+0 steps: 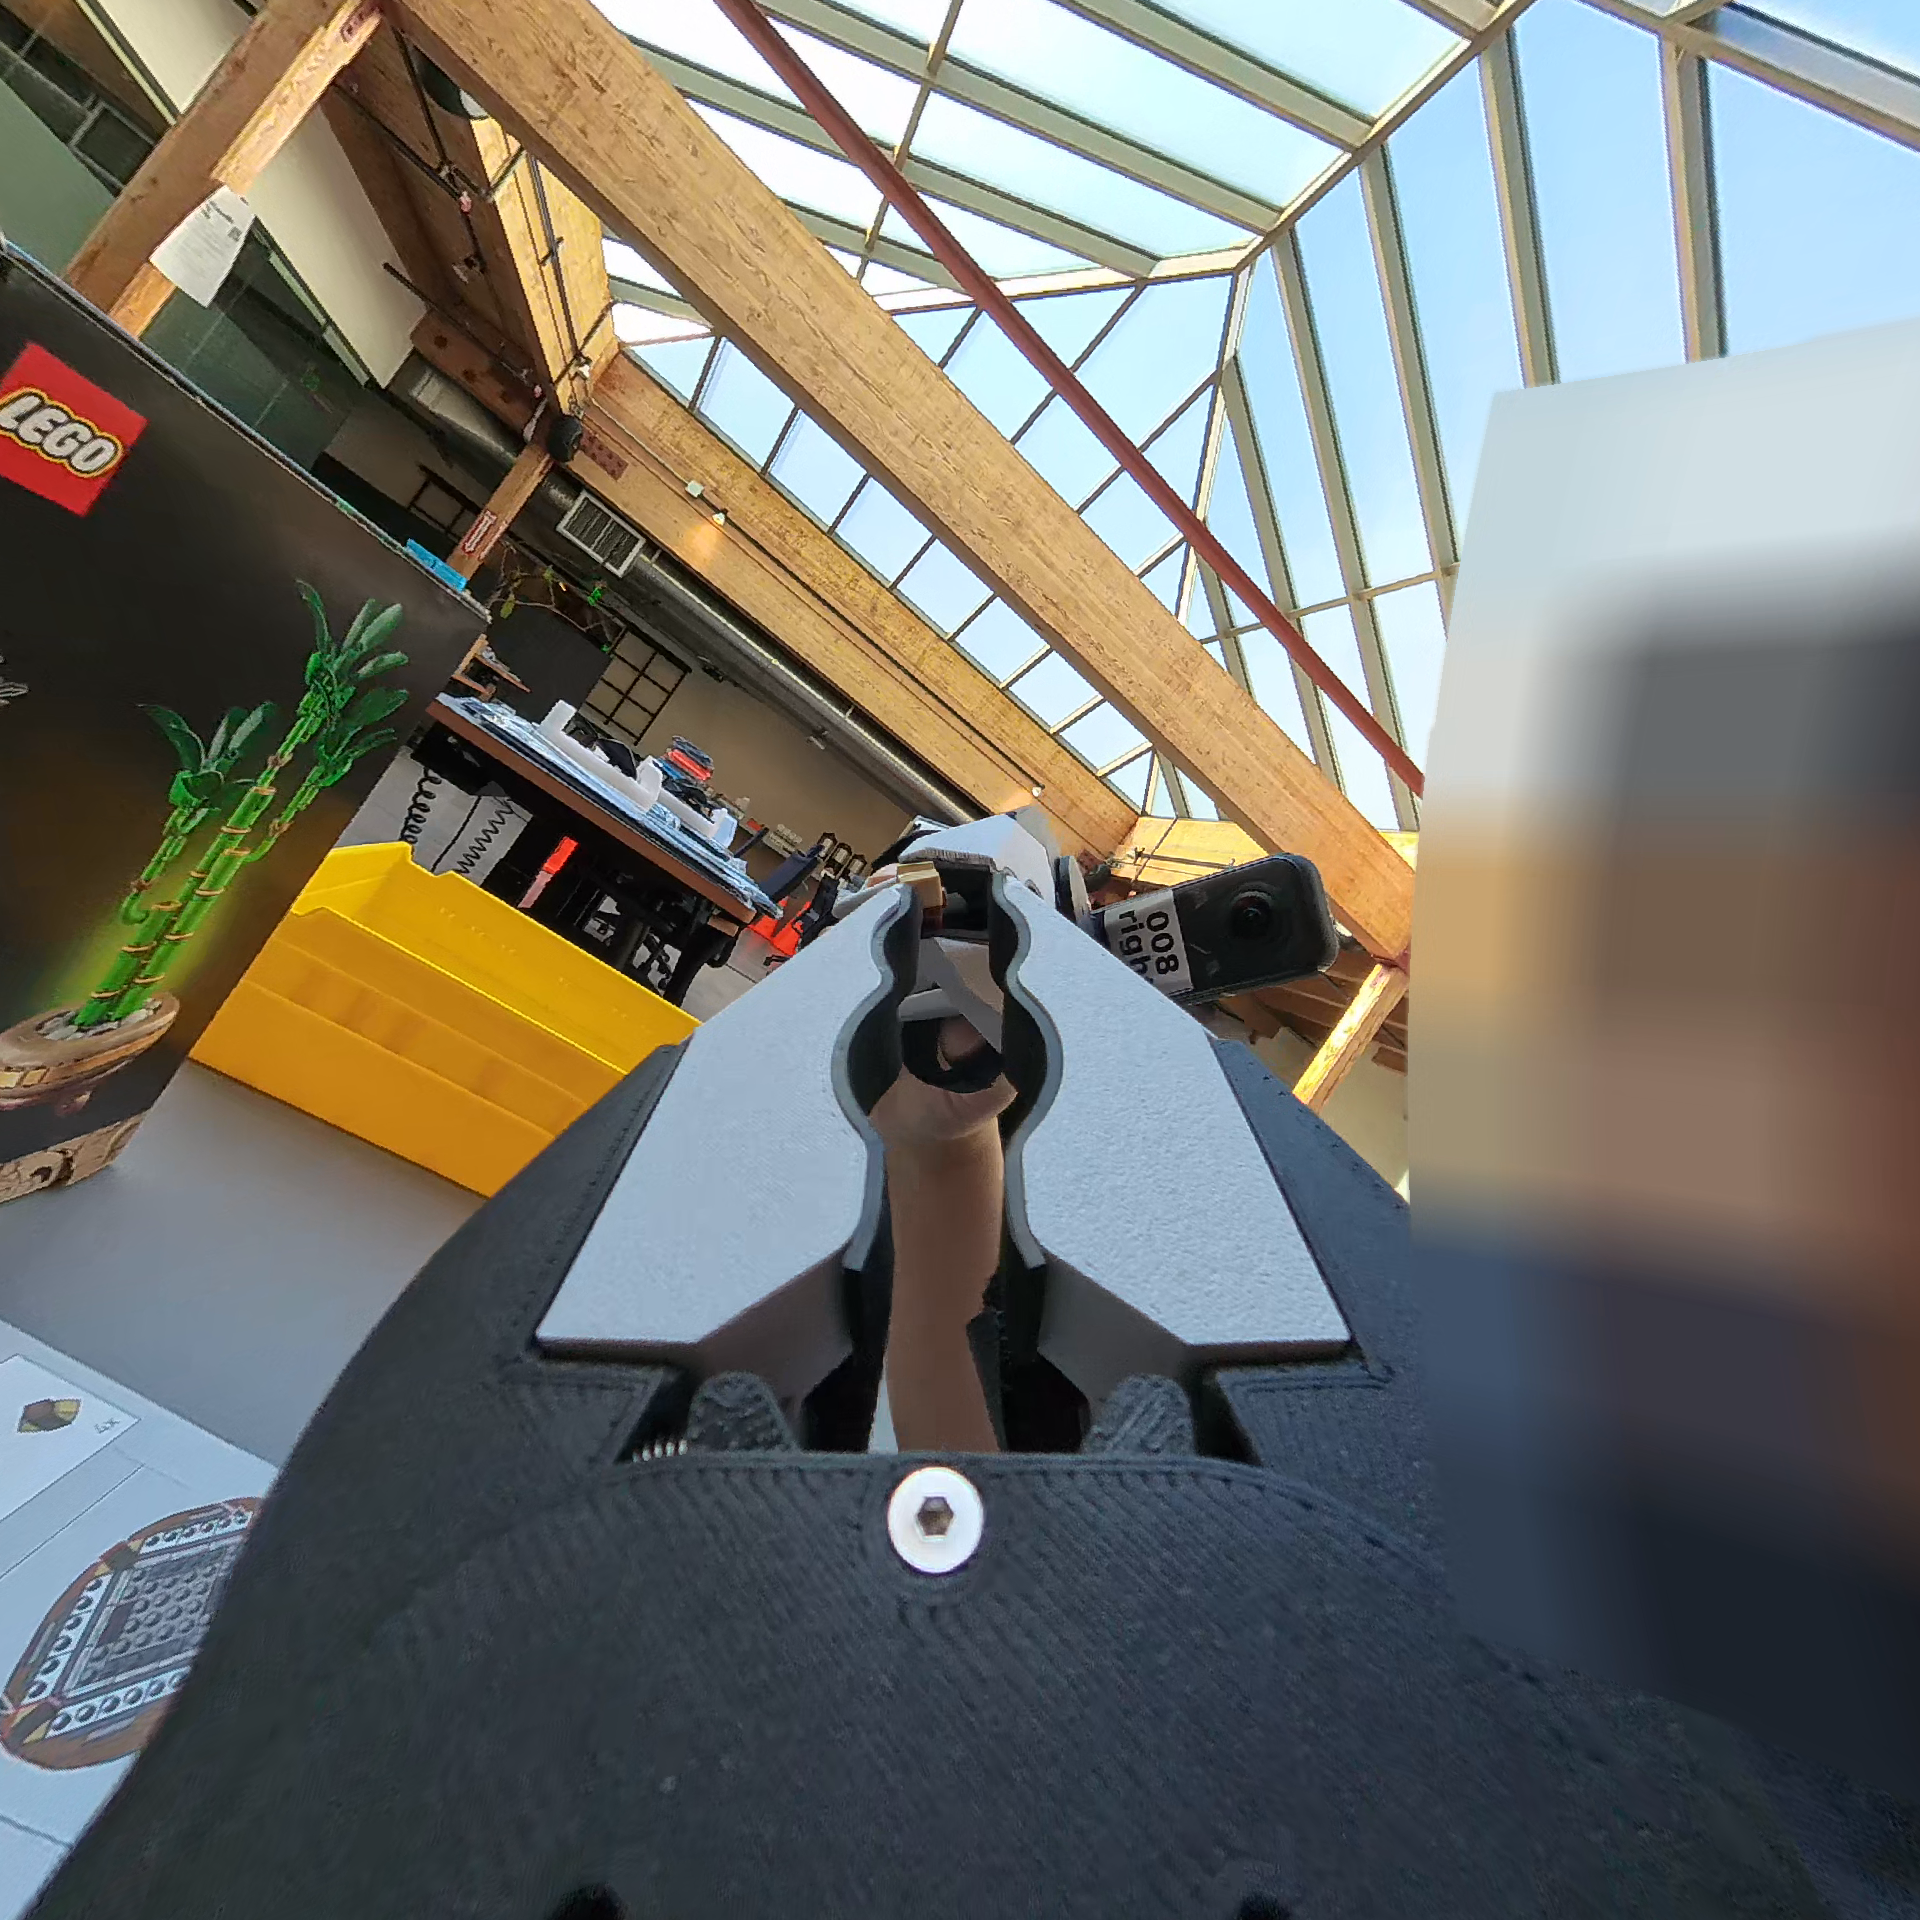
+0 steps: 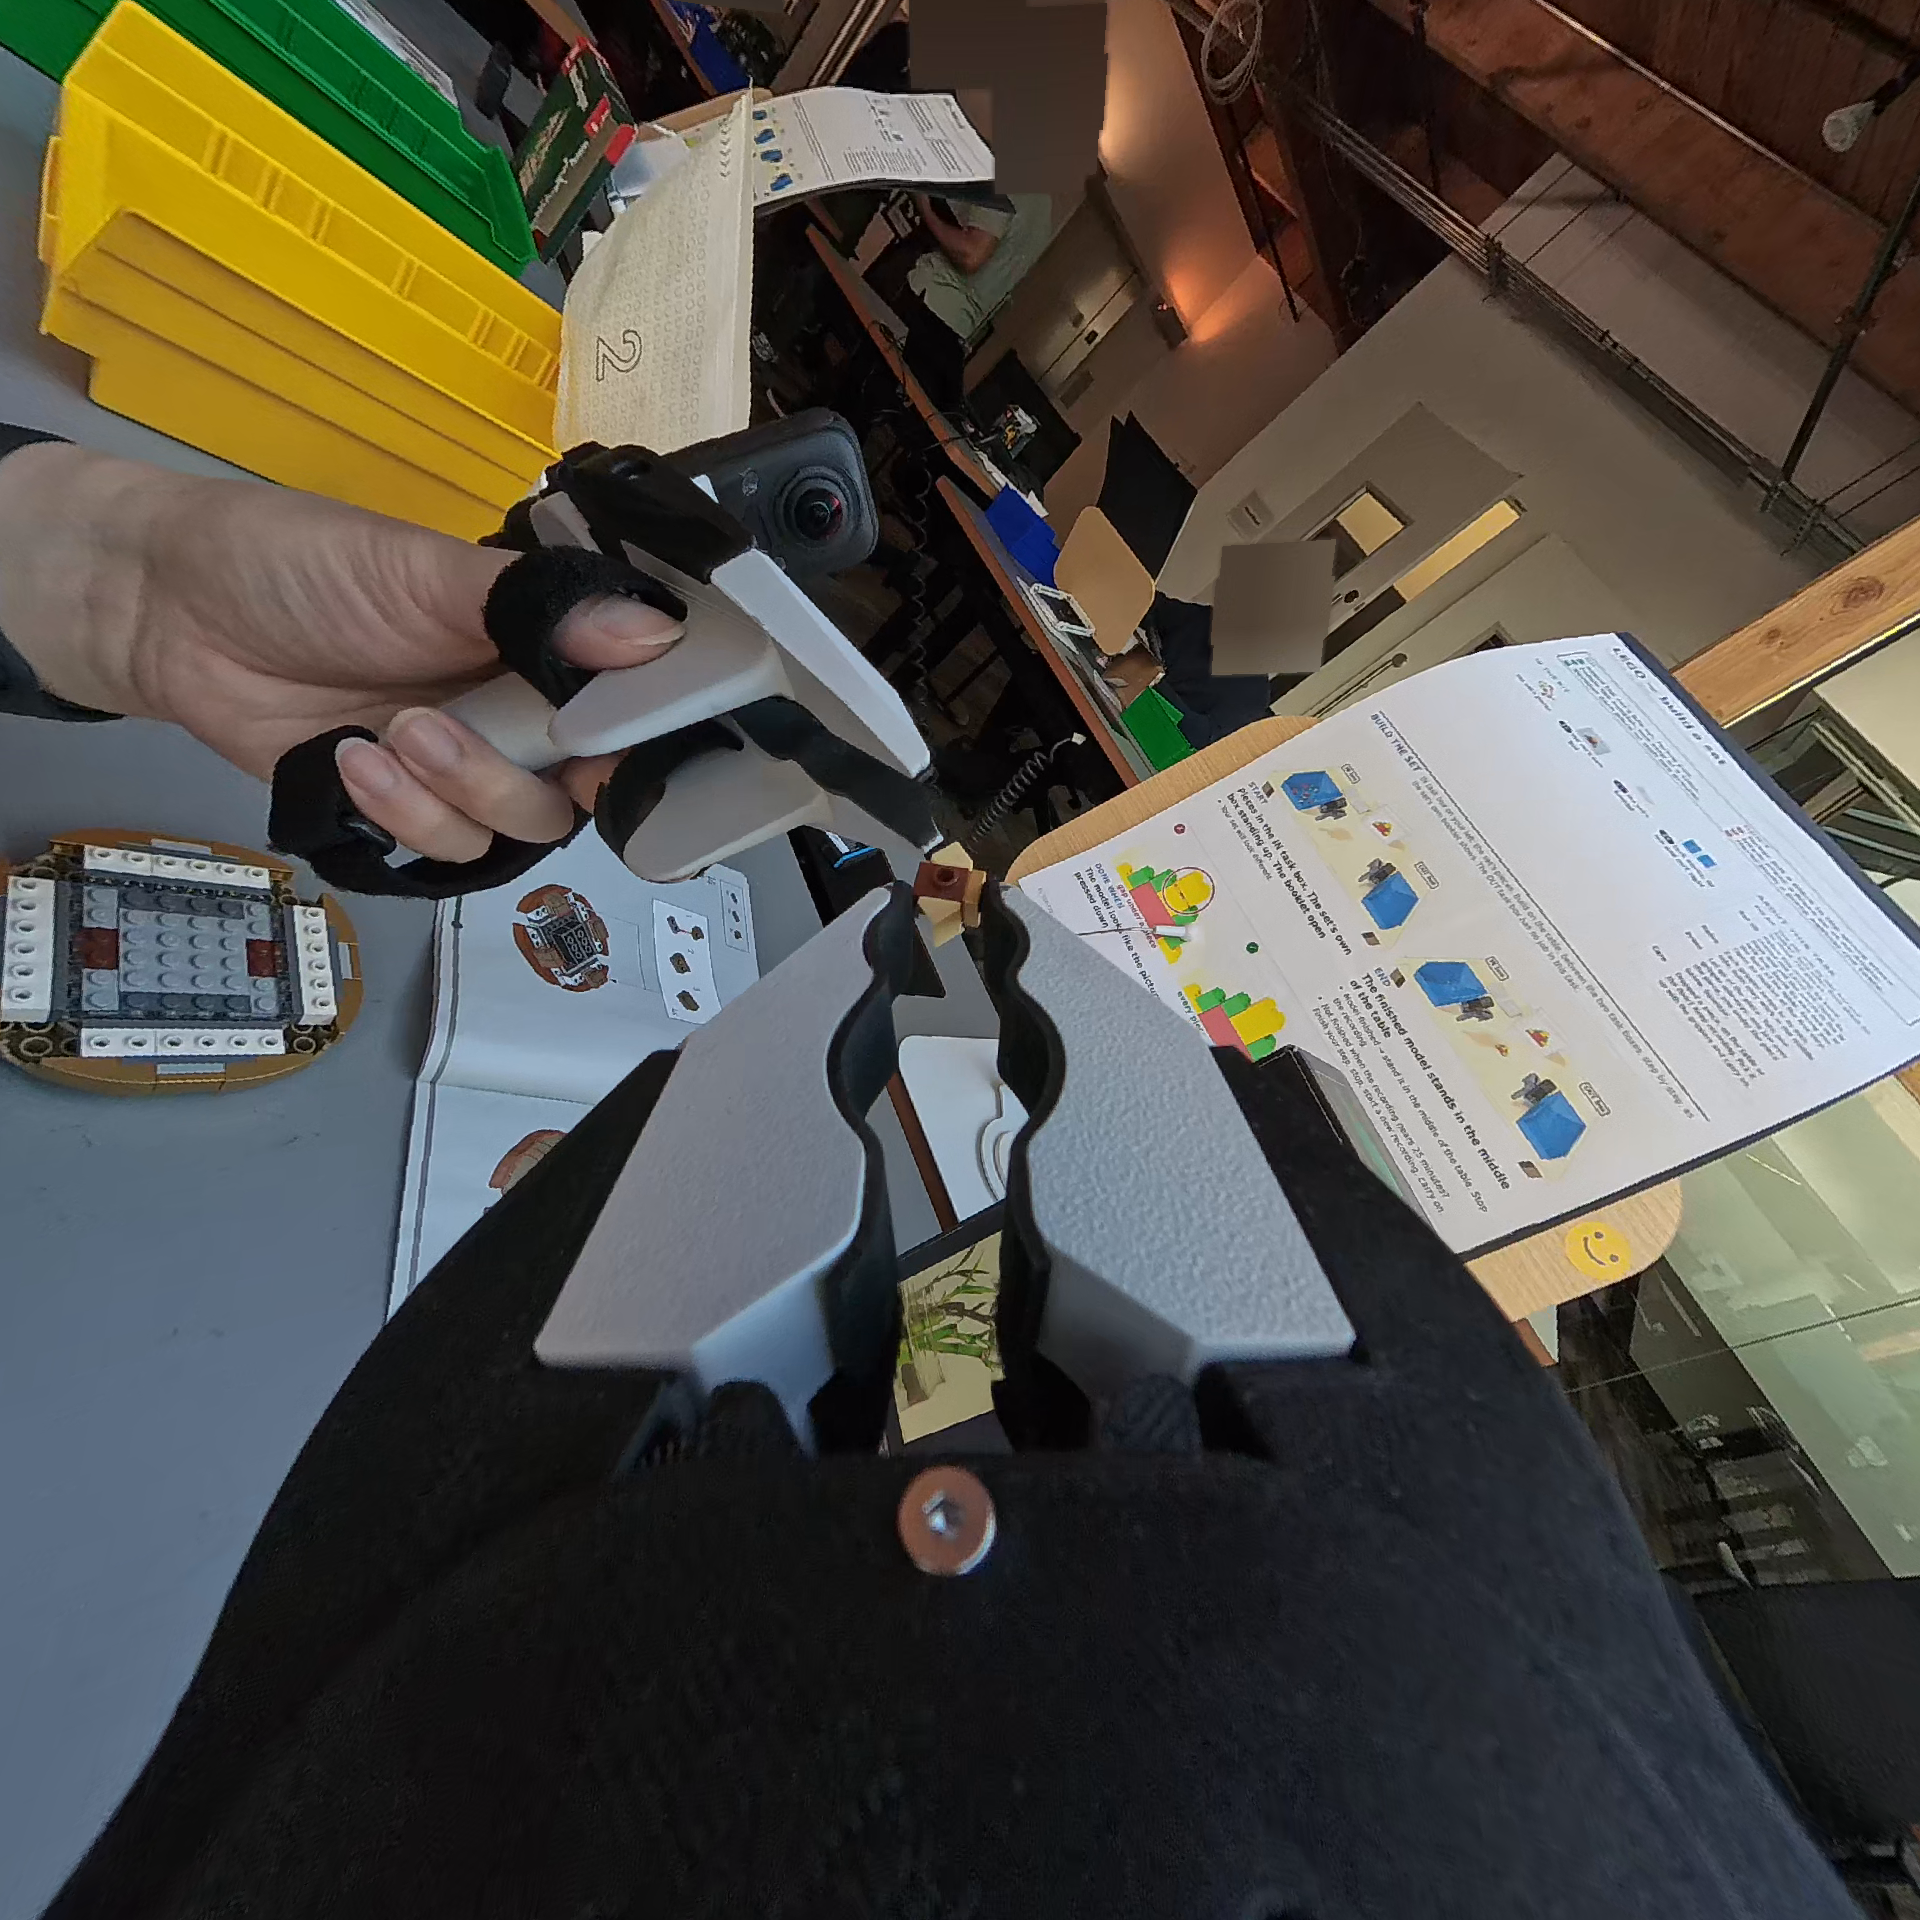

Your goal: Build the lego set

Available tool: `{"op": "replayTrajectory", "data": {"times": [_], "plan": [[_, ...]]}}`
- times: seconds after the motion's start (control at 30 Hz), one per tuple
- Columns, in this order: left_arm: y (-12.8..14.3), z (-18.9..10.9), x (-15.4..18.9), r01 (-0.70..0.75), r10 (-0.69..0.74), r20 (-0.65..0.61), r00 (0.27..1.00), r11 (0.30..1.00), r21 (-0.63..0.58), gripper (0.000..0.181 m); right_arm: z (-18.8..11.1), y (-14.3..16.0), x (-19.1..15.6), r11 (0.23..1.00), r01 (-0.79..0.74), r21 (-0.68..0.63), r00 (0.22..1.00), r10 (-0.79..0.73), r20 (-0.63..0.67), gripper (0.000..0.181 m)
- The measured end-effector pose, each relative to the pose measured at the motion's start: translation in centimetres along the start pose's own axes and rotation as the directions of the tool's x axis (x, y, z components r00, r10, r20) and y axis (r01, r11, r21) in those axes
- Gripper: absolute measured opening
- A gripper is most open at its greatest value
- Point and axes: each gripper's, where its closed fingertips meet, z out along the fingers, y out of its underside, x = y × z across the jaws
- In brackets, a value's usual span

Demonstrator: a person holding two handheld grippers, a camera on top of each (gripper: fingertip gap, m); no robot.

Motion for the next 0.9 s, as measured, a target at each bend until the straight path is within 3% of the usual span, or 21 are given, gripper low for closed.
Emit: {"op": "replayTrajectory", "data": {"times": [0.03, 0.6, 0.9], "plan": [[0.0, 0.0, -0.2, -0.004, 0.004, 0.012, 1.000, 1.000, -0.006, 0.012, 0.0, 0.1, 0.0, 1.000, 0.003, -0.003, 1.000, -0.003, 0.001, 0.012], [-0.5, -1.1, -0.7, -0.076, 0.082, 0.107, 0.991, 0.995, -0.065, 0.013, -0.4, 0.5, 0.1, 0.998, 0.047, -0.030, 0.999, -0.047, -0.005, 0.012], [0.1, -1.0, -1.1, -0.025, 0.034, 0.105, 0.994, 0.996, -0.091, 0.013, -0.5, 0.5, 0.2, 1.000, 0.024, 0.001, 1.000, -0.024, -0.001, 0.012]]}}
